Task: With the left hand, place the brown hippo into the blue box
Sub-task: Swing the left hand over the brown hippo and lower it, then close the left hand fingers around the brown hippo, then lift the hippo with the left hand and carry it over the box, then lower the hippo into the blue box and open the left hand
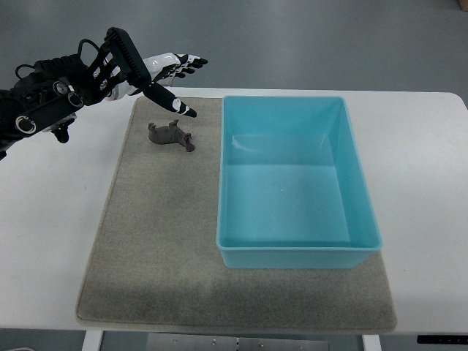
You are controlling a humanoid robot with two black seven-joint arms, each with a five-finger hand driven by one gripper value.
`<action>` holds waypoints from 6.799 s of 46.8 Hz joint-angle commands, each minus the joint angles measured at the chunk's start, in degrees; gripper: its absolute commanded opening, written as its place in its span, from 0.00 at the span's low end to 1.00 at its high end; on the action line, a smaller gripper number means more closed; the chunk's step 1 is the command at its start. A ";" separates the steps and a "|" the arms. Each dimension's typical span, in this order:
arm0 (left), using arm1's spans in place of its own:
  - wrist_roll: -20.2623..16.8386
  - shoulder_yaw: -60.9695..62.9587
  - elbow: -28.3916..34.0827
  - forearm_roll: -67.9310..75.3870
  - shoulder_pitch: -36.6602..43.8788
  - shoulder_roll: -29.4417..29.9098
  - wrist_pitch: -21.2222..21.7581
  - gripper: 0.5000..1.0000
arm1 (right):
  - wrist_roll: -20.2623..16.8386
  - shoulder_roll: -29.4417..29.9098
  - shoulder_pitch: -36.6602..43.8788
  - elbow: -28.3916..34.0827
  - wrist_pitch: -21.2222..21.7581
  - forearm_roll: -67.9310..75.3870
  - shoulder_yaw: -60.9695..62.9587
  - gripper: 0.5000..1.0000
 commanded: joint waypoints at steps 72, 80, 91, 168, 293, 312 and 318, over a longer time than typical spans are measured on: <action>1.91 6.42 -2.96 25.52 -2.81 1.34 -5.27 0.99 | 0.05 0.00 0.00 0.00 0.00 0.00 0.00 0.87; 1.91 6.42 -2.96 25.43 -2.73 1.25 -5.35 0.99 | 0.05 0.00 0.00 0.00 0.00 0.00 0.00 0.87; 1.91 6.33 -3.05 25.25 -2.64 1.07 -5.35 0.99 | 0.05 0.00 0.00 0.00 0.00 0.00 0.00 0.87; 2.09 6.95 -1.64 25.60 -1.85 -0.16 -6.23 0.47 | 0.05 0.00 0.00 0.00 0.00 0.00 0.00 0.87; 2.61 -2.46 -18.69 24.46 -6.07 -10.17 2.47 0.00 | 0.05 0.00 0.00 0.00 0.00 0.00 0.00 0.87; 2.61 -2.20 -19.74 24.29 -4.04 -10.70 2.20 0.32 | 0.05 0.00 0.00 0.00 0.00 0.00 0.00 0.87; 2.61 -2.11 -20.98 24.29 -3.87 -10.62 2.20 0.34 | -0.04 0.00 0.00 0.00 0.00 0.00 0.00 0.87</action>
